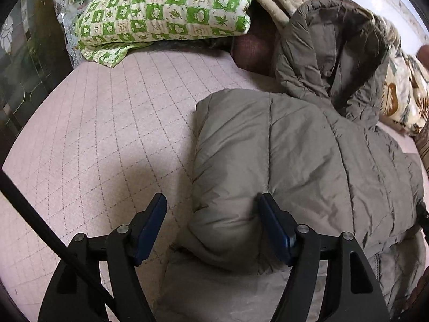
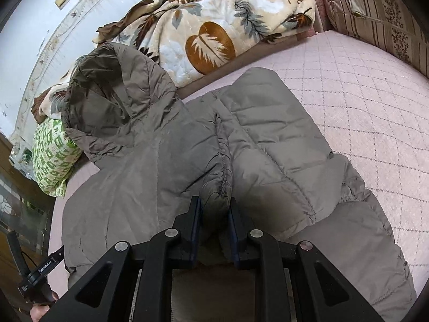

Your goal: Fold large clothes

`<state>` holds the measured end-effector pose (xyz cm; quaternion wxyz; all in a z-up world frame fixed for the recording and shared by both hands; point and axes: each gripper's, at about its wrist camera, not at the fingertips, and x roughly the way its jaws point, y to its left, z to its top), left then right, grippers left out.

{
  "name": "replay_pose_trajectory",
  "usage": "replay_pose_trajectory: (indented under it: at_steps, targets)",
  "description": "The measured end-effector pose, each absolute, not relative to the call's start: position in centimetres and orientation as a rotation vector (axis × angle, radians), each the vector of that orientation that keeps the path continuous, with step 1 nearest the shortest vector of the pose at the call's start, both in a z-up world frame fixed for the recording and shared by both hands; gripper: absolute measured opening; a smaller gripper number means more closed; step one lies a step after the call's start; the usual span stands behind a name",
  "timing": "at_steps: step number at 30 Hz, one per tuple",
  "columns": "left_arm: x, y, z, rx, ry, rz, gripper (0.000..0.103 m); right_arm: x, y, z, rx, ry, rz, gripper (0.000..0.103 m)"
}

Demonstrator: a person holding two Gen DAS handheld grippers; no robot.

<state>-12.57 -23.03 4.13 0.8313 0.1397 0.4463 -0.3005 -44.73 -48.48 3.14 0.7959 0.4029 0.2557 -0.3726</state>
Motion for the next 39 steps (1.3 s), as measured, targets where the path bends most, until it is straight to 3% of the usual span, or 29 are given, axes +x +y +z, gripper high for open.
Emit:
replay_pose_trajectory:
  at_steps: [11, 21, 26, 30, 39]
  targets:
    - [-15.2, -23.9, 7.4, 0.24, 0.807, -0.694, 0.071, -45.5, -48.2, 3.6, 0.879, 0.557, -0.801, 0.027]
    - [-18.1, -27.5, 6.7, 0.311, 0.787, -0.714, 0.071, -43.3, -44.5, 8.3, 0.512, 0.519, -0.788, 0.029]
    - [-18.6, -28.4, 5.8, 0.358, 0.79, -0.687, 0.072, -40.3, -45.2, 5.4, 0.539, 0.636, -0.729, 0.032]
    - [-18.4, -28.3, 4.8, 0.378, 0.791, -0.675, 0.081, -39.7, -45.3, 4.0, 0.514, 0.706, -0.751, 0.033]
    - [-18.4, -29.1, 3.8, 0.438, 0.799, -0.679, 0.081, -38.7, -45.3, 2.6, 0.507, 0.782, -0.77, 0.034]
